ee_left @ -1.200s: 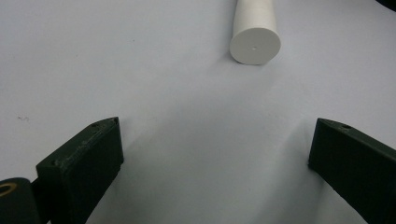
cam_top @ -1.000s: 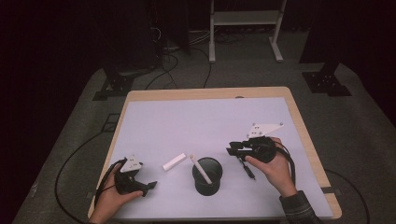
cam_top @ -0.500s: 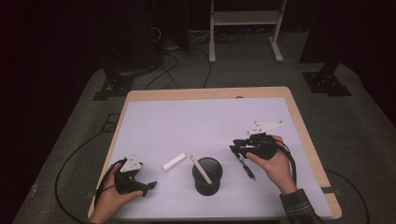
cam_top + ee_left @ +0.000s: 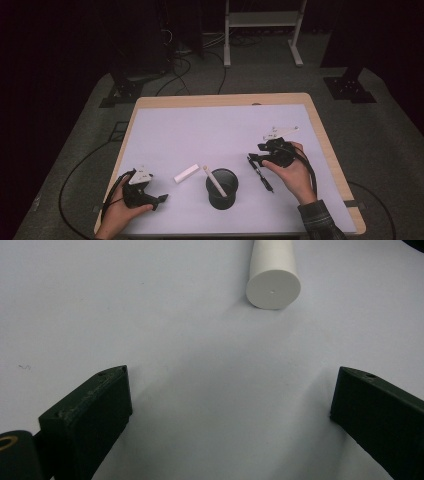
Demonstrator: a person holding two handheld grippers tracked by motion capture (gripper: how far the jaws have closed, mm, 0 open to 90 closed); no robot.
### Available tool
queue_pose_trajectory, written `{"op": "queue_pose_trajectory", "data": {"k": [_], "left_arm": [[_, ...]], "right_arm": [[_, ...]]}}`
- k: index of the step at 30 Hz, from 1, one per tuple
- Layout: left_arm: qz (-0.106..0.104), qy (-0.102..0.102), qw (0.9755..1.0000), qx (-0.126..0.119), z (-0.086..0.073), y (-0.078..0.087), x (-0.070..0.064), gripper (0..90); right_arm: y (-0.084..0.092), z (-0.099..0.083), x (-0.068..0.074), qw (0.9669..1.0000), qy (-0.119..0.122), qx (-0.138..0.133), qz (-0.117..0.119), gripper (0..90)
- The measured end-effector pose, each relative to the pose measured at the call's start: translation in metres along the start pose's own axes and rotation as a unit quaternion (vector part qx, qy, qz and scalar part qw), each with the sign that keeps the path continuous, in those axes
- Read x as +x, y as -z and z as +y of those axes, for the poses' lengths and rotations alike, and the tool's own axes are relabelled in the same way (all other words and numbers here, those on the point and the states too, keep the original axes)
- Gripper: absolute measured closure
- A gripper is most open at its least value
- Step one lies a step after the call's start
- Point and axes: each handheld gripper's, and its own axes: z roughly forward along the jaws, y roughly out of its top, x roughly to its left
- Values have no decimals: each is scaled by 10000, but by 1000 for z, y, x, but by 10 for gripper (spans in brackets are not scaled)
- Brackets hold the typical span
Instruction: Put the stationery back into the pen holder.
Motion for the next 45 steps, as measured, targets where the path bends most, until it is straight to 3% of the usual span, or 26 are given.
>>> {"op": "queue_pose_trajectory", "data": {"k": [7, 11, 27, 40, 41, 45], "left_arm": [[0, -2, 10000, -2, 0, 0, 0, 21], [0, -13, 10000, 7, 0, 0, 0, 21], [5, -18, 10000, 9, 0, 0, 0, 21], [4, -18, 10000, 8, 0, 0, 0, 21], [5, -14, 10000, 6, 0, 0, 0, 21], [5, -18, 10000, 8, 0, 0, 0, 21]], "right_arm": [[-13, -1, -3, 9983, -113, 446, -345, 411], [-19, -2, -5, 9966, -203, 699, -393, 398], [-37, 0, -6, 9928, -235, 1111, -380, 404], [-55, 3, -2, 9875, -248, 1524, -313, 405], [-59, 3, -1, 9855, -259, 1649, -292, 407], [-64, 4, 1, 9835, -214, 1777, -266, 429]]}}
